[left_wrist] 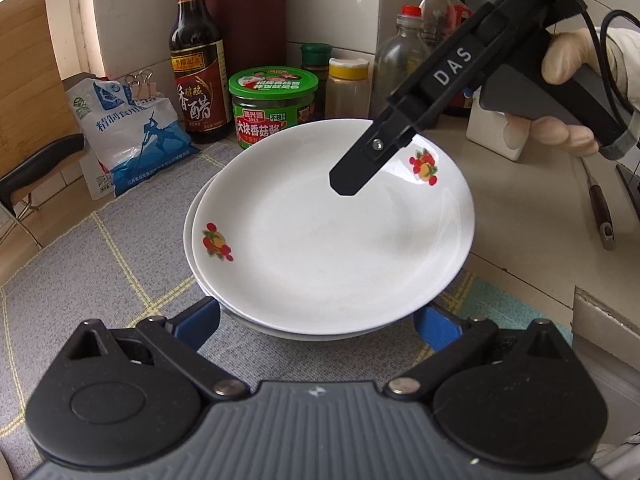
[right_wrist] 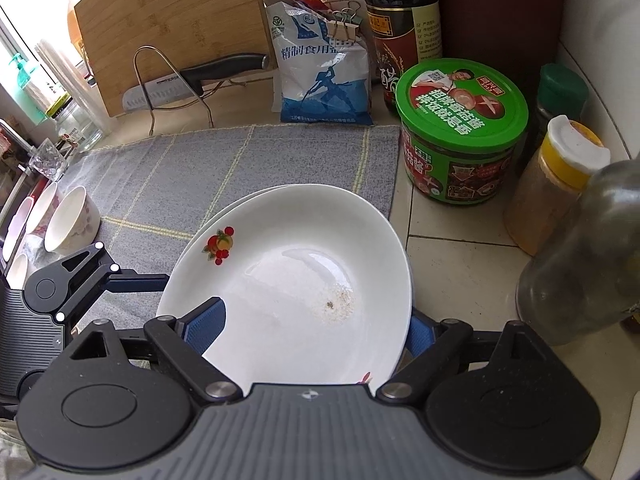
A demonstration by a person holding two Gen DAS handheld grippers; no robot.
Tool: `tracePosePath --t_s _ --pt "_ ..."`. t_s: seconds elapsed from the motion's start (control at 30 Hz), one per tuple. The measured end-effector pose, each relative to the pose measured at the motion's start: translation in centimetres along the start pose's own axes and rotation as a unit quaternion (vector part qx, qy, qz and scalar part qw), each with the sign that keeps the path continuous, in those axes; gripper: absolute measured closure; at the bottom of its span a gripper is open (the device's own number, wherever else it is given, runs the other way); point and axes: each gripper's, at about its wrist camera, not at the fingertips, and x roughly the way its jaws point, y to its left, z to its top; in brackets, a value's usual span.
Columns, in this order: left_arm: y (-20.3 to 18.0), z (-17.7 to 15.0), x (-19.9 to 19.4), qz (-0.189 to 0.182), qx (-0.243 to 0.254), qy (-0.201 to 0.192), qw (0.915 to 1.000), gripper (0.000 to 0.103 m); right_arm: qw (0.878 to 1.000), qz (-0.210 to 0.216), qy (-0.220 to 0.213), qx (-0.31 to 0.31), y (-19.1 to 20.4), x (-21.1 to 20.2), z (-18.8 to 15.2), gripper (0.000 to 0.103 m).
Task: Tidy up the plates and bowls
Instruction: 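Lower the plate onto the stack and open the right gripper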
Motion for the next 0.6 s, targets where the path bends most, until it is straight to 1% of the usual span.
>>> tracePosePath --t_s 0.1,0.17,0.3,0.4,0.6 --pt "-0.1 0.0 -0.2 0.002 0.004 -0.003 1.0 0.0 1.0 -0.013 0.001 0.001 0.4 -0.1 -0.2 0.005" --pt "-0.2 0.0 -0.3 0.005 0.008 -0.004 0.9999 0.0 1.0 -0.026 0.004 0.001 0.6 -0.2 -0.3 0.005" --pt "-0.2 -0.1 -0.3 0.009 0.011 -0.006 0.9999 0.001 0.999 -0.032 0.001 0.002 0.7 -0.6 -0.9 0.004" --pt "-0.1 -0.2 -0.5 0.01 0.007 -0.01 0.9999 0.001 0.999 -0.03 -0.01 -0.007 1.3 -1.2 -1.1 0.001" --pt "-0.1 -0.4 -2.1 0.022 0.004 -0.036 0.9991 0.001 0.997 -0.059 -0.042 -0.031 3.6 -2.1 -2.0 0.0"
